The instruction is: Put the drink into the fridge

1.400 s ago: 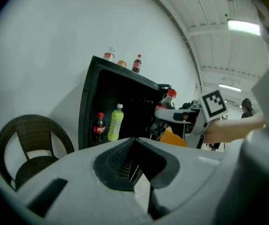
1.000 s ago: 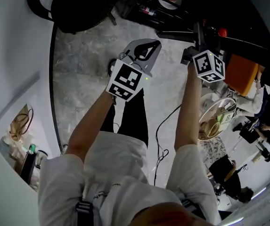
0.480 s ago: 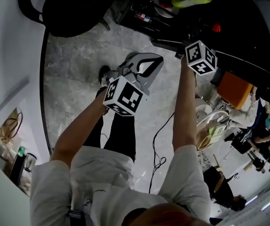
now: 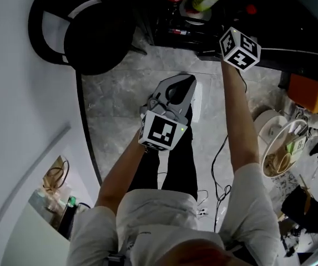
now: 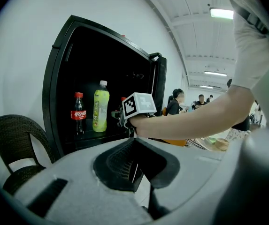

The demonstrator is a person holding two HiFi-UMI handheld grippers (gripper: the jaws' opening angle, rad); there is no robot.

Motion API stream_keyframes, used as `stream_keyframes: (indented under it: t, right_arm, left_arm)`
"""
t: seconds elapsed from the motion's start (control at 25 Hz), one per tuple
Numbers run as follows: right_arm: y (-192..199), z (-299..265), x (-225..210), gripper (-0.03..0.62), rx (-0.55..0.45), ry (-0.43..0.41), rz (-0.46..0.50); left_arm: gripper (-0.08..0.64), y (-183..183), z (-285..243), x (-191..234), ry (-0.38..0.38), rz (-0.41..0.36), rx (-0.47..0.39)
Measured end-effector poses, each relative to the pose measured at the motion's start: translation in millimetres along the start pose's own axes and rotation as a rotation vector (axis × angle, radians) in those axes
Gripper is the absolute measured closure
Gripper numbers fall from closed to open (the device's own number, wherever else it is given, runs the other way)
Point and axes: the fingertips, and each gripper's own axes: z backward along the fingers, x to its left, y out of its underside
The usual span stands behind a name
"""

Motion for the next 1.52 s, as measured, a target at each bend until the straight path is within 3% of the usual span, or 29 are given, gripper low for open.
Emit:
stream_keyframes:
  t: [0.56, 1.08, 1.52]
  right_arm:
    - [1, -23, -5, 0.296, 0.001, 0.03, 0.033]
    - [2, -31, 4, 0.296, 0.001, -0.056, -0.012]
    - [-4, -4, 3, 0.296, 0.0, 0.015, 0.061]
  left_arm:
    - [0.551, 6, 2, 4, -0.006, 0.027, 0.01]
    - [0.551, 26, 26, 5, -0.016, 0.024, 0.045]
    - [0.551, 38, 43, 13, -0.021, 0.024, 0.067]
